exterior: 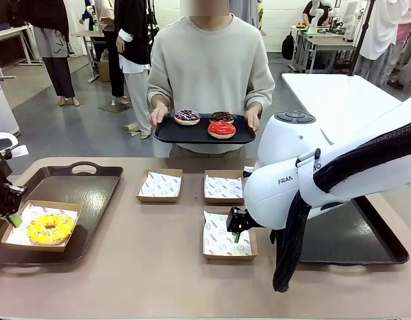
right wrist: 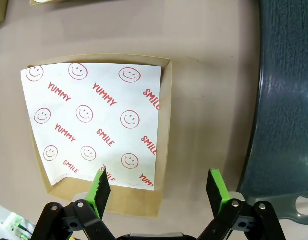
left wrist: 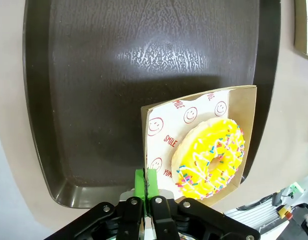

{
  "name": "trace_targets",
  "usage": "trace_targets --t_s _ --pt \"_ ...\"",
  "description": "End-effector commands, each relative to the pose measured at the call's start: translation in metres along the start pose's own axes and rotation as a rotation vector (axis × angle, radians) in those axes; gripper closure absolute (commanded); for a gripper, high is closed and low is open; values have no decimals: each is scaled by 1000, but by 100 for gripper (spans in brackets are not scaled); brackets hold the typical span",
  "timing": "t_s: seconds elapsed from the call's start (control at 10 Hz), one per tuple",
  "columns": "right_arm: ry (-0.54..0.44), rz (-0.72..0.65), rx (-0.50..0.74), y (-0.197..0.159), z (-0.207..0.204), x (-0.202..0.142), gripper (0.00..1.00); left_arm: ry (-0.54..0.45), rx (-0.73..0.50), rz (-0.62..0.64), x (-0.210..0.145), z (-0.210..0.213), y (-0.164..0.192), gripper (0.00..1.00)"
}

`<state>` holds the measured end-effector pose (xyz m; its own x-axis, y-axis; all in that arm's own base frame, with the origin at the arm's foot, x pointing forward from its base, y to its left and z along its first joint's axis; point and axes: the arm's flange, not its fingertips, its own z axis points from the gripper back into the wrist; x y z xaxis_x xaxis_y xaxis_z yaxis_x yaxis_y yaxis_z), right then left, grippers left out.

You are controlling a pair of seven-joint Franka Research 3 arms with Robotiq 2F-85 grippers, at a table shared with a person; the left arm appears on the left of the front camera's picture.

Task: Individually package the donuts and arrange them on the tray.
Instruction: Place the picked Paper togo box on the Handle tray while simultaneously picking up another Paper togo box from the table with the other hand.

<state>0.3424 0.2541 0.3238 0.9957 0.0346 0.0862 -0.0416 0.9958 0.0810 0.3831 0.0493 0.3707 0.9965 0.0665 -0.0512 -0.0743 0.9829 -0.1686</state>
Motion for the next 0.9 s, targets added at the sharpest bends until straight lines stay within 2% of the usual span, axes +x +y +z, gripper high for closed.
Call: trace_targets --t_s 0.0,0.2,0.3,0.4,0.5,0.6,0.8 --pt "-8 -26 -33 5 -3 0 0 -11 14 9 -3 -4 7 99" --pt "-8 -31 -32 5 -3 0 0 -1 29 -11 -3 -7 9 99" --pt "-5 -32 -29 5 -3 0 8 1 39 -18 -2 -9 7 99" --pt "-3 -30 -28 5 -3 0 58 0 47 -25 -1 -10 7 99" --pt "-3 -29 -25 5 -3 0 66 2 61 -29 1 -12 6 99" --pt "-2 -31 -24 4 -4 0 100 10 77 -31 2 -15 4 99" --pt "6 -27 -18 4 -5 1 100 15 90 -36 5 -17 0 99"
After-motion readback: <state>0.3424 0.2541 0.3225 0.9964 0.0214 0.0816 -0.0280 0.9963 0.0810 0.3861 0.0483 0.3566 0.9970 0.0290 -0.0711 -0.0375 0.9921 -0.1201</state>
